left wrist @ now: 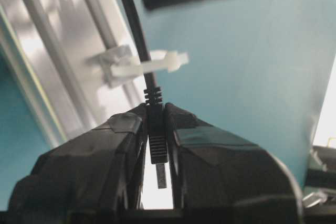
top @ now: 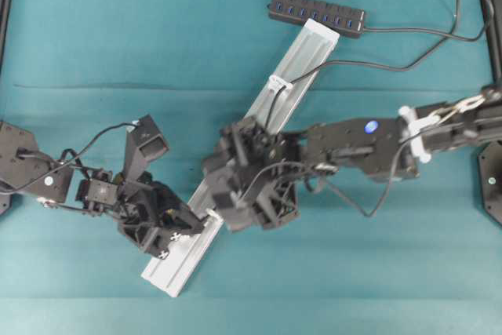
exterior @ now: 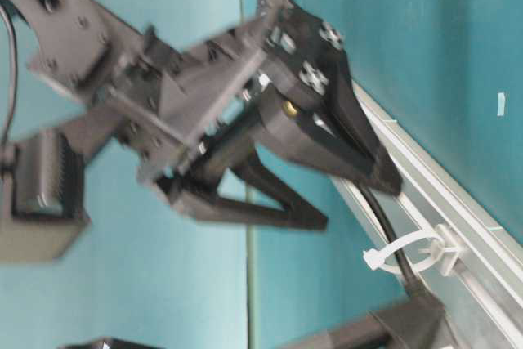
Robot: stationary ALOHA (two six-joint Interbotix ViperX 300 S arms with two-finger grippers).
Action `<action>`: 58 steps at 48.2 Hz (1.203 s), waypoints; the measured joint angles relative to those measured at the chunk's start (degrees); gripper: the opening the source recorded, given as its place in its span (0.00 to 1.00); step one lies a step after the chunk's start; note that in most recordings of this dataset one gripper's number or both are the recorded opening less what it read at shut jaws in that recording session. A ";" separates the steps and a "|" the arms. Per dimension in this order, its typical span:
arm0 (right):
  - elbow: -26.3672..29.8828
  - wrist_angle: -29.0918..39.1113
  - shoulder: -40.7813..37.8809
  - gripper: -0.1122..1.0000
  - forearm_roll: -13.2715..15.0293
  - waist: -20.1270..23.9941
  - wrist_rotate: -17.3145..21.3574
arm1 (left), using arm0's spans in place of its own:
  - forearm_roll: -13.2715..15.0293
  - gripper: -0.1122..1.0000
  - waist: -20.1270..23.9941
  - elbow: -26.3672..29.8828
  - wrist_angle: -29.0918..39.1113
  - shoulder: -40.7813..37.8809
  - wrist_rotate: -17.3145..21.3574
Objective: Pass the USB cable through three rings with both arms.
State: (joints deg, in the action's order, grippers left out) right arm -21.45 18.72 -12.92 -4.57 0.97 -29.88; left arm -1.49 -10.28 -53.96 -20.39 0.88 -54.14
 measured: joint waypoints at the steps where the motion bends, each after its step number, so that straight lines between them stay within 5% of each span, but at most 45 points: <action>1: -0.35 0.00 0.18 0.94 0.00 0.09 0.00 | 0.18 0.21 -0.18 -0.09 0.26 0.09 0.00; 21: -2.81 -0.26 5.98 0.94 -0.09 -4.92 2.37 | 0.00 0.21 -1.93 -1.93 4.48 4.92 -0.09; 46: -4.39 -9.58 11.78 0.94 -0.09 -9.58 15.03 | 0.18 0.19 -1.93 -6.06 5.27 17.75 0.18; 58: -6.06 -10.20 13.27 0.94 -0.09 -11.25 15.91 | 0.00 0.19 -1.32 -6.68 5.27 23.20 0.97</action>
State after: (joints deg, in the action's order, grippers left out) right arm -27.51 8.53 0.35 -4.66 -10.28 -13.97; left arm -1.49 -11.60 -60.64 -15.12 24.08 -53.17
